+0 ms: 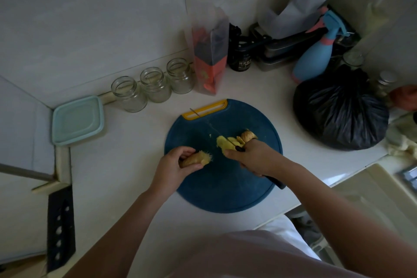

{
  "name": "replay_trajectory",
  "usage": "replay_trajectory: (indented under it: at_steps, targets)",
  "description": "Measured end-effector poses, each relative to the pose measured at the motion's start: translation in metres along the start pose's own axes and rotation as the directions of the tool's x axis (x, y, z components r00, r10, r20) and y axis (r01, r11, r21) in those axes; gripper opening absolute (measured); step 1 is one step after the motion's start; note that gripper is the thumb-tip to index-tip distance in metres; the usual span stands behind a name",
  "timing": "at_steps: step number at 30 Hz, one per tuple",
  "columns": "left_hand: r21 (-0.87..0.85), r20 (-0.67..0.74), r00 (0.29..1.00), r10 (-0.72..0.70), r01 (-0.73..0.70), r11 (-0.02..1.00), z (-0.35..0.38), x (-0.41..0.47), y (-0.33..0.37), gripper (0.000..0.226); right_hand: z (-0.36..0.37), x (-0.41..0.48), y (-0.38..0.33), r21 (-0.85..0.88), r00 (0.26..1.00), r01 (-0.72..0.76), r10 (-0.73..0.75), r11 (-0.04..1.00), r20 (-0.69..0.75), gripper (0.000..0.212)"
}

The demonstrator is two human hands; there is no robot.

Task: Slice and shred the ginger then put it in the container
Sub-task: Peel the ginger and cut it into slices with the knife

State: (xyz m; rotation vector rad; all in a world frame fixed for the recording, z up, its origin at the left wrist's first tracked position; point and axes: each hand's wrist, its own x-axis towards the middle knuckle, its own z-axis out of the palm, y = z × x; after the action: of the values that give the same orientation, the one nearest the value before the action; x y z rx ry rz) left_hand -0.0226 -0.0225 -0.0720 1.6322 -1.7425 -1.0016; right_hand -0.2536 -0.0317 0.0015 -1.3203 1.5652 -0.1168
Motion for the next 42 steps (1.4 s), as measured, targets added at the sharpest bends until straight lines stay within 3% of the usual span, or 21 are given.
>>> replay_trajectory:
  at_steps: [9,18,22,28,35,42]
  targets:
    - [0.006,-0.010,1.000,-0.004,0.004,1.000,0.000,0.000,-0.002,0.041,0.018,0.003,0.011,-0.228,0.998,0.054,-0.061,0.972,-0.023,0.048]
    - [-0.004,-0.003,1.000,-0.017,0.017,1.000,0.001,-0.001,-0.003,0.038,0.026,0.002,0.020,-0.243,0.996,0.071,-0.082,0.967,-0.037,0.047]
    - [-0.009,-0.009,1.000,-0.011,0.011,1.000,0.001,-0.001,-0.004,0.037,0.028,0.000,0.020,-0.360,0.993,0.078,-0.105,0.930,-0.055,0.038]
    - [0.005,-0.026,0.999,0.028,-0.028,1.000,0.002,-0.002,-0.004,0.034,0.037,0.001,0.022,-0.400,0.978,0.141,-0.190,0.906,-0.085,0.041]
    - [-0.045,0.003,0.999,0.034,-0.034,0.998,-0.003,0.001,-0.006,0.028,0.036,0.003,0.023,-0.444,0.960,0.114,-0.213,0.889,-0.181,0.043]
    - [-0.043,0.006,0.999,0.038,-0.038,0.998,-0.005,0.001,-0.001,0.024,0.044,0.002,0.022,-0.453,0.956,0.126,-0.230,0.883,-0.182,0.048]
